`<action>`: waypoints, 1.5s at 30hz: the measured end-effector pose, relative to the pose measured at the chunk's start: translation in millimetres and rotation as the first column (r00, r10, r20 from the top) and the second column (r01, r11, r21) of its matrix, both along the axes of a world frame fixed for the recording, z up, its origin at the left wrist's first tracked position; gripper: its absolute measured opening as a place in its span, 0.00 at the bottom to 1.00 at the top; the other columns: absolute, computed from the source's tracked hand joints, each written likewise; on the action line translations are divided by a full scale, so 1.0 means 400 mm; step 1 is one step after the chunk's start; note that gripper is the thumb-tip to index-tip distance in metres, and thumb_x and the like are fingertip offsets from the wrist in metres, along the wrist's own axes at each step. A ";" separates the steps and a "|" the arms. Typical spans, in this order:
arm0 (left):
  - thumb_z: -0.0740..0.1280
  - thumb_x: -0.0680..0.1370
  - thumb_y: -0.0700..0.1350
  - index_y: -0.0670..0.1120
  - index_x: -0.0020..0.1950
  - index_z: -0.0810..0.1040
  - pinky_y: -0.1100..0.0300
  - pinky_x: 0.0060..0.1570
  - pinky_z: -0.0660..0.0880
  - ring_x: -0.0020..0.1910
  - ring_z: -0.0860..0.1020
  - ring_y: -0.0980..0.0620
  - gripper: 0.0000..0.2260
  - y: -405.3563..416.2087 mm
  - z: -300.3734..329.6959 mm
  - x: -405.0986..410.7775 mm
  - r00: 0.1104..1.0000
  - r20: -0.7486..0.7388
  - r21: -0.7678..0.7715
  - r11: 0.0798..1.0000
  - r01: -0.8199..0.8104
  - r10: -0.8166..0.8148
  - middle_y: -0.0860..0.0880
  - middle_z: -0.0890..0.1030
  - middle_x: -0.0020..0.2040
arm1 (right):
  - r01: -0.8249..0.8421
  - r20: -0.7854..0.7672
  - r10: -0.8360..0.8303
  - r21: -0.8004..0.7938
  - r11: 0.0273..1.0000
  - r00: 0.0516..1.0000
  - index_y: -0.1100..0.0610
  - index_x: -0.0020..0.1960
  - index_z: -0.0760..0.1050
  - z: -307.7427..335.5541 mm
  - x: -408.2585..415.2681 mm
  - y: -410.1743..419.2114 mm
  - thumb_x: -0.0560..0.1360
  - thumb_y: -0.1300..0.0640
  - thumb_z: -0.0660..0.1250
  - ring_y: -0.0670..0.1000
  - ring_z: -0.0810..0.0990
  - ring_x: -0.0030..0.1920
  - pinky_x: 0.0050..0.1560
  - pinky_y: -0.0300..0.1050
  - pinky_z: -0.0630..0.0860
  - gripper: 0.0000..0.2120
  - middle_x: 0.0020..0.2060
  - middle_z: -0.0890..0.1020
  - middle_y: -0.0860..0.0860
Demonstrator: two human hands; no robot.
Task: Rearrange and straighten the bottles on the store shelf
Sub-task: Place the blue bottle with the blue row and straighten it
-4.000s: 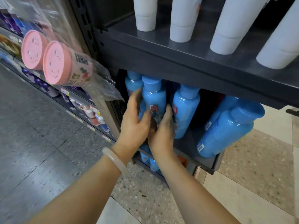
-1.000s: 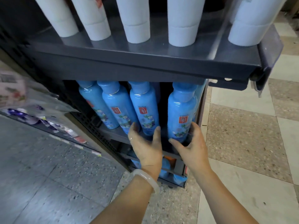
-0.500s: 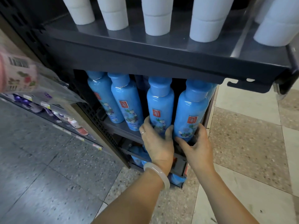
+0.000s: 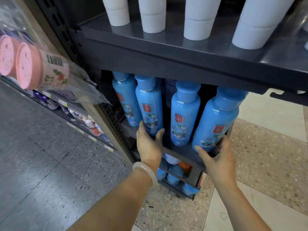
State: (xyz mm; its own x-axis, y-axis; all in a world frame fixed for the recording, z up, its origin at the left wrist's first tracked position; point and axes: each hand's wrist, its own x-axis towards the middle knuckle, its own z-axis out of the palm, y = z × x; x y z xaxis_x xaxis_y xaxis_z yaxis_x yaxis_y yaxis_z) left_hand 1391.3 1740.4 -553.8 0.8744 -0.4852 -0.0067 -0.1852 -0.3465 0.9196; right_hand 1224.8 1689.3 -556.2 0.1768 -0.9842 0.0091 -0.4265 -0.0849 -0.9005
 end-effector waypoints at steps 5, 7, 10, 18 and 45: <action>0.71 0.72 0.45 0.45 0.63 0.70 0.56 0.54 0.73 0.56 0.77 0.46 0.22 -0.003 -0.009 0.017 0.998 0.022 -0.022 0.998 -0.054 0.054 0.45 0.80 0.56 | -0.019 -0.015 0.019 -0.023 1.000 1.000 0.50 0.64 0.65 0.007 0.007 0.001 0.65 0.52 0.75 0.52 0.78 0.56 0.54 0.56 0.77 0.31 0.57 0.79 0.50; 0.71 0.72 0.45 0.45 0.63 0.69 0.55 0.55 0.73 0.57 0.77 0.46 0.22 -0.005 -0.013 0.012 0.998 0.026 -0.032 0.998 -0.049 0.050 0.44 0.80 0.56 | -0.018 -0.024 0.017 -0.035 0.999 1.000 0.52 0.65 0.65 0.009 0.005 0.002 0.66 0.52 0.75 0.52 0.78 0.56 0.54 0.54 0.76 0.31 0.57 0.79 0.50; 0.71 0.72 0.44 0.45 0.64 0.69 0.54 0.57 0.73 0.58 0.77 0.45 0.22 -0.011 -0.012 0.007 0.999 0.022 -0.051 0.998 -0.035 0.036 0.44 0.79 0.58 | -0.017 -0.018 0.017 -0.046 0.999 1.000 0.51 0.64 0.65 0.013 0.006 0.000 0.66 0.52 0.74 0.52 0.78 0.56 0.55 0.55 0.76 0.31 0.57 0.79 0.50; 0.72 0.70 0.43 0.45 0.66 0.67 0.52 0.64 0.70 0.64 0.72 0.47 0.27 0.001 -0.017 -0.003 1.000 0.005 -0.087 0.996 0.008 -0.007 0.44 0.73 0.63 | -0.007 -0.017 0.007 -0.047 0.999 1.000 0.50 0.65 0.64 0.012 0.010 -0.004 0.65 0.51 0.75 0.53 0.77 0.58 0.57 0.57 0.76 0.32 0.58 0.78 0.50; 0.57 0.76 0.50 0.43 0.71 0.62 0.76 0.66 0.51 0.68 0.61 0.60 0.25 -0.016 0.039 -0.375 0.761 0.377 0.035 0.829 0.557 -0.528 0.47 0.68 0.68 | 0.149 0.166 -0.149 0.018 0.989 0.975 0.55 0.53 0.76 0.012 -0.138 -0.012 0.74 0.63 0.65 0.48 0.76 0.54 0.53 0.31 0.68 0.09 0.51 0.79 0.50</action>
